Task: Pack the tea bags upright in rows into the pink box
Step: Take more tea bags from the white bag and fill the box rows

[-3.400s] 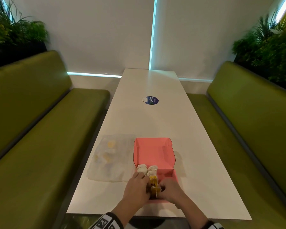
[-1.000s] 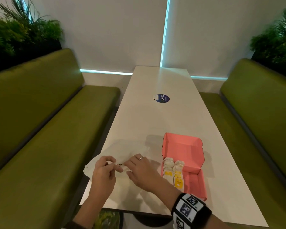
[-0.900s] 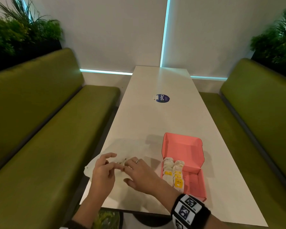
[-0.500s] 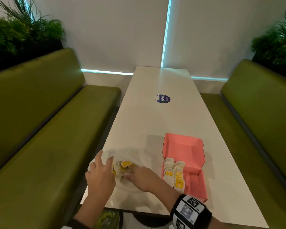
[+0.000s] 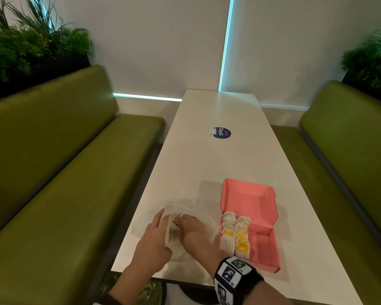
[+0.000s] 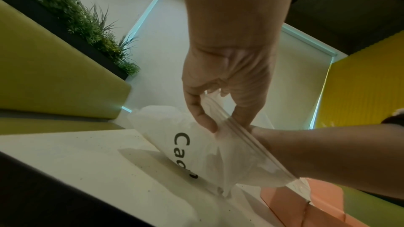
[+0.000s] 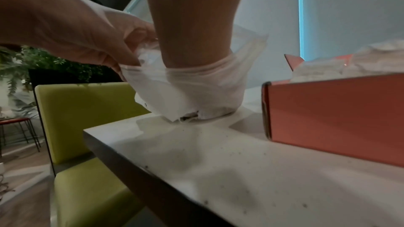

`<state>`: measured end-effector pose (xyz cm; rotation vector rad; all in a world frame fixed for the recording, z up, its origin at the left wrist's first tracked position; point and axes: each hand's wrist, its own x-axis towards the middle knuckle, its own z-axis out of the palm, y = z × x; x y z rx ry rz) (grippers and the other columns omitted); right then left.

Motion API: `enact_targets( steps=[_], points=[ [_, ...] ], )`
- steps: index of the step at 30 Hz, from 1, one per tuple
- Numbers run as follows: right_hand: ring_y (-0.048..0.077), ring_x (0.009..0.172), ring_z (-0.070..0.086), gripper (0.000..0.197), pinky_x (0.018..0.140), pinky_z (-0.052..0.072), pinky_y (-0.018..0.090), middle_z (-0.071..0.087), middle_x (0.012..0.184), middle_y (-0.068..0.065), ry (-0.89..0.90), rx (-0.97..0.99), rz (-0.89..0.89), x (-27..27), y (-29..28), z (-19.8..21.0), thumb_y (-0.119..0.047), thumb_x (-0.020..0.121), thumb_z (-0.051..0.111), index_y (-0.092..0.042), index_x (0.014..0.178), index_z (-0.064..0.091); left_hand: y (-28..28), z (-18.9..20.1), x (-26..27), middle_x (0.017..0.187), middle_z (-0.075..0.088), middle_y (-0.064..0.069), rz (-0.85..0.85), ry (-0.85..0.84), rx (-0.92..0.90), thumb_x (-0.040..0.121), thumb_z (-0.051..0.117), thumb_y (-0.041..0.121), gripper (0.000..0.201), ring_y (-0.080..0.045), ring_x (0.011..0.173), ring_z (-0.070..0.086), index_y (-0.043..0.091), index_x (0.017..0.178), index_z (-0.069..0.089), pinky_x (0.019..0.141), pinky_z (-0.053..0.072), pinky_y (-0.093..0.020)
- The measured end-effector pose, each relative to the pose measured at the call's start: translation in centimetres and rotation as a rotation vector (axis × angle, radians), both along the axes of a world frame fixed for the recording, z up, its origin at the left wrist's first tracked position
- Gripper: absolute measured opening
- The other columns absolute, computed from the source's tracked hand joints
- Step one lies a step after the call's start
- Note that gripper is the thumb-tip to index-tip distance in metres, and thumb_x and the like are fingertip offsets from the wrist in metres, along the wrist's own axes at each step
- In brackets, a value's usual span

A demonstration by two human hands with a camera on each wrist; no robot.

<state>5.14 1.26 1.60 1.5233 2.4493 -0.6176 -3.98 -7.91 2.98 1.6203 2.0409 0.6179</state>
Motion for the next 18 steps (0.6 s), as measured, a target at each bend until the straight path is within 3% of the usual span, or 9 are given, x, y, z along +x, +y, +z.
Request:
enact_targets(
  steps=[4,7,9,10,12,15,17,18],
  points=[
    [0.029,0.113,0.055,0.031,0.1,0.042,0.035,0.06,0.121,0.009,0.049,-0.036,-0.067,0.4,0.3,-0.6,-0.024,0.095,0.042,-0.012,0.118,0.059,-0.1,0.2,0.5,0.149,0.018,0.012,0.005,-0.021,0.02,0.07,0.057,-0.004,0.086,-0.014,0.112,0.047,0.029,0.141,0.022,0.073,0.054,-0.028],
    [0.023,0.088,0.058,0.021,0.084,0.046,0.034,0.066,0.094,0.004,0.165,0.07,-0.151,1.1,0.5,-2.7,-0.03,0.076,0.054,-0.018,0.087,0.067,0.0,0.1,0.7,0.149,0.016,0.013,0.03,0.016,0.01,0.072,0.057,-0.003,0.084,-0.014,0.111,0.047,0.03,0.141,0.02,0.07,0.054,-0.026],
    [0.018,0.081,0.051,0.016,0.075,0.043,0.031,0.064,0.093,0.003,0.252,0.104,-0.034,1.8,0.3,-1.7,-0.023,0.082,0.051,-0.019,0.091,0.064,0.1,0.2,0.8,0.15,0.016,0.012,0.046,0.034,0.013,0.074,0.056,-0.002,0.083,-0.014,0.112,0.047,0.028,0.142,0.019,0.071,0.054,-0.025],
    [0.016,0.081,0.048,0.016,0.073,0.039,0.028,0.064,0.096,0.004,0.289,0.072,-0.061,1.9,0.1,-0.6,-0.021,0.086,0.05,-0.018,0.095,0.063,0.2,0.2,1.0,0.15,0.017,0.011,0.051,0.041,0.014,0.076,0.056,-0.001,0.081,-0.014,0.113,0.047,0.027,0.142,0.019,0.074,0.054,-0.025],
    [0.017,0.079,0.048,0.009,0.072,0.035,0.023,0.062,0.092,0.007,0.423,-0.046,-0.117,2.1,0.1,1.1,-0.02,0.088,0.054,-0.018,0.082,0.059,0.3,0.4,1.2,0.15,0.019,0.008,0.061,0.062,0.007,0.079,0.057,0.001,0.078,-0.014,0.115,0.046,0.025,0.143,0.019,0.079,0.053,-0.025],
    [0.028,0.082,0.06,0.026,0.075,0.05,0.035,0.056,0.083,0.007,0.5,-0.128,-0.154,2.1,0.2,1.9,-0.011,0.083,0.055,-0.023,0.063,0.043,0.3,0.2,1.2,0.15,0.019,0.005,0.081,0.074,-0.002,0.078,0.057,0.002,0.076,-0.016,0.112,0.048,0.022,0.142,0.021,0.077,0.054,-0.026],
    [0.033,0.087,0.063,0.016,0.08,0.054,0.043,0.058,0.083,0.008,0.514,-0.17,-0.166,2.5,0.3,2.2,-0.009,0.08,0.054,-0.019,0.068,0.048,0.4,0.0,1.1,0.151,0.018,0.005,0.079,0.072,-0.013,0.077,0.057,0.002,0.076,-0.017,0.11,0.049,0.022,0.141,0.021,0.075,0.054,-0.028],
    [0.033,0.09,0.063,0.008,0.081,0.054,0.042,0.059,0.086,0.008,0.502,-0.16,-0.148,2.6,0.2,2.4,-0.01,0.08,0.053,-0.016,0.074,0.054,0.4,-0.1,1.1,0.15,0.019,0.005,0.081,0.067,-0.018,0.077,0.057,0.002,0.076,-0.017,0.109,0.05,0.022,0.141,0.021,0.074,0.054,-0.027]
  ],
)
